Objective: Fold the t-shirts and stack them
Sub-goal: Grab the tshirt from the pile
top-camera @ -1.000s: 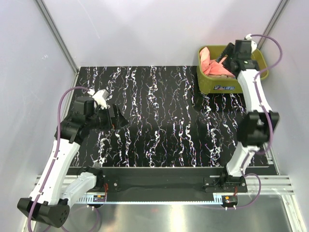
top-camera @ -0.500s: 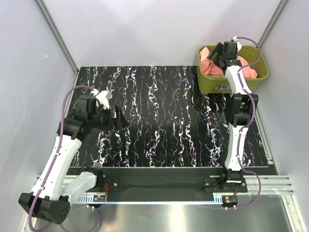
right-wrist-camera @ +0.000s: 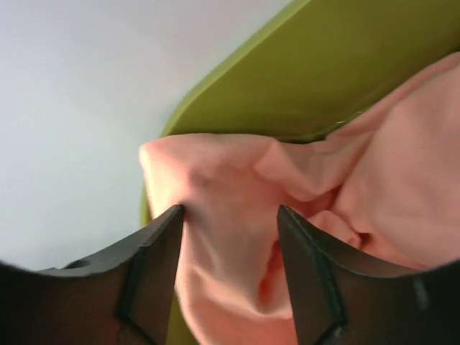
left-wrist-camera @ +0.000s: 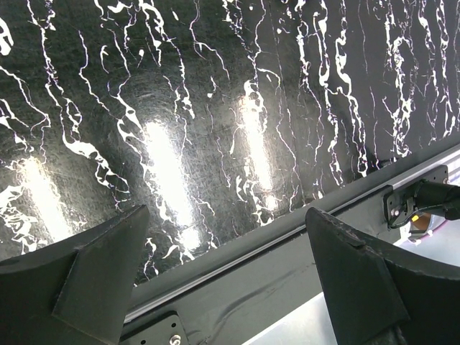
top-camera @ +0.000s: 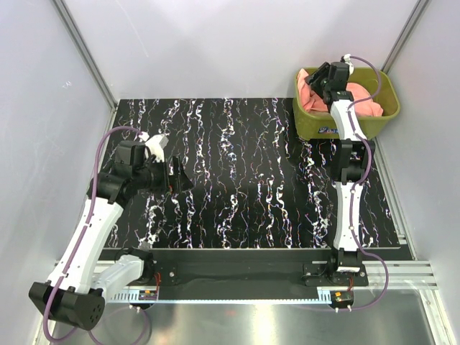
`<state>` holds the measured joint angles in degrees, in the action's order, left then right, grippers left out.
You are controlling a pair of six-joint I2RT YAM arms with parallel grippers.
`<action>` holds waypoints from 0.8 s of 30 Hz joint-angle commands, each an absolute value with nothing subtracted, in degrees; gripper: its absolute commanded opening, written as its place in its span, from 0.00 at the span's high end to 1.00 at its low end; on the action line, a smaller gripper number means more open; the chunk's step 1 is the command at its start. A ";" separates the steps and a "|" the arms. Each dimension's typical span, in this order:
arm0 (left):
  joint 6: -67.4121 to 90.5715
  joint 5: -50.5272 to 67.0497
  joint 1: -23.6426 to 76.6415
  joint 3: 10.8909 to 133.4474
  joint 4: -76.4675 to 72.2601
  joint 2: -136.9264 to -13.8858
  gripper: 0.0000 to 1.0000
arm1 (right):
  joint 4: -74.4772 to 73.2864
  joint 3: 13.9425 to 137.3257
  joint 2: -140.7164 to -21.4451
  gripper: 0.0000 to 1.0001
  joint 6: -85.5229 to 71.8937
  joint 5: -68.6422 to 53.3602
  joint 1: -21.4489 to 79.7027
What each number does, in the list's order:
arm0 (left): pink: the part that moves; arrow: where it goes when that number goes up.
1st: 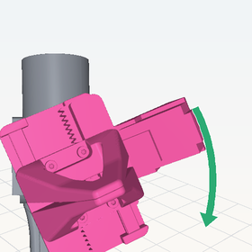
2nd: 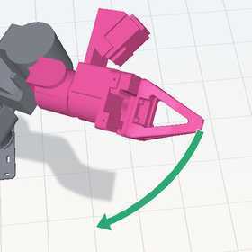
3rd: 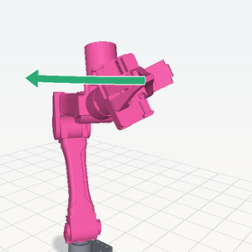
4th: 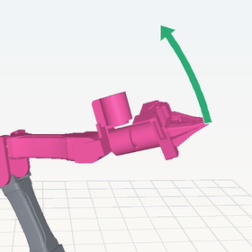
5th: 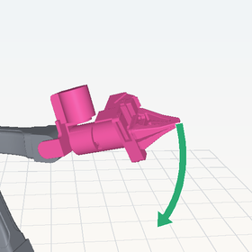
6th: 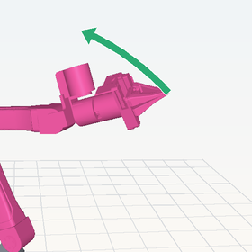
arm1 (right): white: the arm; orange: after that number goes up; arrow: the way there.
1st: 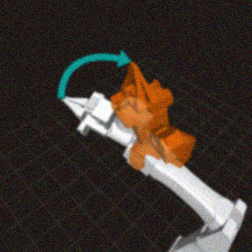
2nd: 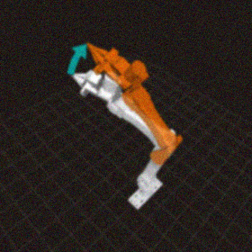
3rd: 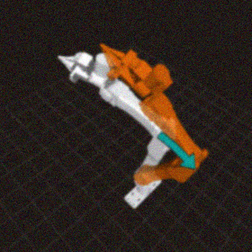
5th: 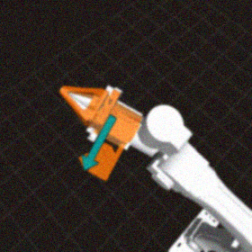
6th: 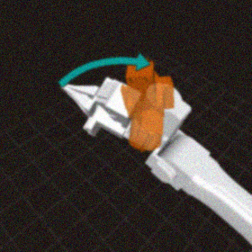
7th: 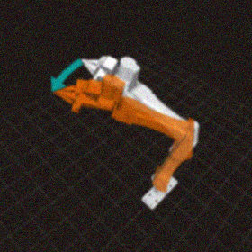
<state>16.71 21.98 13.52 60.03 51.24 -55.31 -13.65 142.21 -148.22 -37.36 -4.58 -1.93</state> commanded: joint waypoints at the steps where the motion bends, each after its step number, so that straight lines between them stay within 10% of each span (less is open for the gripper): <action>1: 16.87 23.99 13.36 61.61 50.27 -54.58 0.04 | -7.73 146.69 -148.18 0.40 -42.00 -9.22 -2.02; 8: 18.02 24.87 13.36 61.35 50.18 -53.35 0.05 | -6.24 145.37 -146.79 1.00 -47.37 -11.69 -2.11; 24: 23.99 28.12 13.36 59.07 47.55 -48.70 0.10 | -1.24 155.39 -123.32 1.00 -44.63 -0.26 -2.11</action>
<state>21.37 25.08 13.52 59.51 50.50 -50.83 -10.35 149.84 -134.56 -43.83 -2.37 -2.04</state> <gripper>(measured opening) 0.907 0.011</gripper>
